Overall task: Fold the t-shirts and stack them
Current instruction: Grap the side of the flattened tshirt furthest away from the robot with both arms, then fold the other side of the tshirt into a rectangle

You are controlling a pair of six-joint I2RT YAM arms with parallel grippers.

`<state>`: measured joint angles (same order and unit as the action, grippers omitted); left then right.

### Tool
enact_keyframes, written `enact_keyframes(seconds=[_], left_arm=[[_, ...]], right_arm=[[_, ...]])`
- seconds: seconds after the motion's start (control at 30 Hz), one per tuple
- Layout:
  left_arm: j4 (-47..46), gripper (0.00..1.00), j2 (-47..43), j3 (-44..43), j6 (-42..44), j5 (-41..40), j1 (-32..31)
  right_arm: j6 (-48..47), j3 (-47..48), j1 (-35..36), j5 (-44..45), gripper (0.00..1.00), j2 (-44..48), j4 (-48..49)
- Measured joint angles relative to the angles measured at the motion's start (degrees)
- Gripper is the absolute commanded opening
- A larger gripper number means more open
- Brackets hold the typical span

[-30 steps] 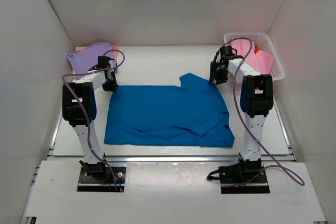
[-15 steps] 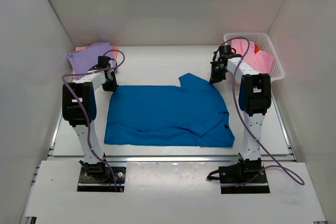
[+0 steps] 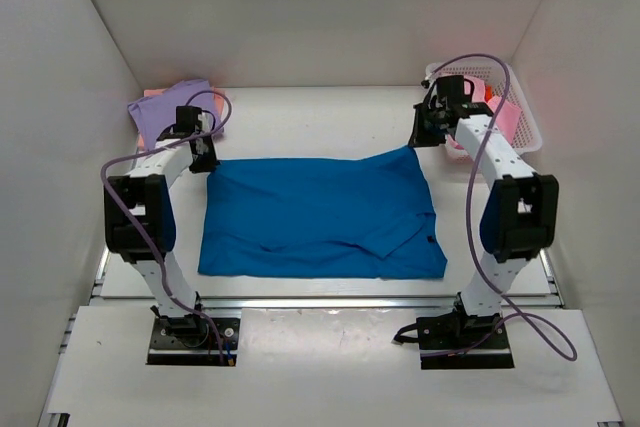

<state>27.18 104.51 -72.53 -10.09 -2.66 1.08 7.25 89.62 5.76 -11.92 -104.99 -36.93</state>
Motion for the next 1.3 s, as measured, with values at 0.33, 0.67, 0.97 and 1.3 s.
enact_keyframes(seconds=[0.33,0.67,0.97,1.3], left_arm=[[-0.7,0.00,-11.7,13.2,0.7,0.5,0.0],[-2.4,0.00,-27.0,25.9,0.6,0.3,0.3],[-3.4,0.00,-31.4,31.4,0.6,-0.2,0.2],[-2.4,0.11,-35.5,34.6,0.2,-1.4,-0.2]], right_arm=[[0.4,-24.5,0.5,-2.3,0.00,17.0,1.8],[2.1,-40.0,-0.1,-5.6,0.00,32.3,3.8],[2.5,-45.7,-2.1,-6.8,0.00,36.3,4.0],[3.6,-49.0,-2.4,-7.0,0.00,40.1,3.7]])
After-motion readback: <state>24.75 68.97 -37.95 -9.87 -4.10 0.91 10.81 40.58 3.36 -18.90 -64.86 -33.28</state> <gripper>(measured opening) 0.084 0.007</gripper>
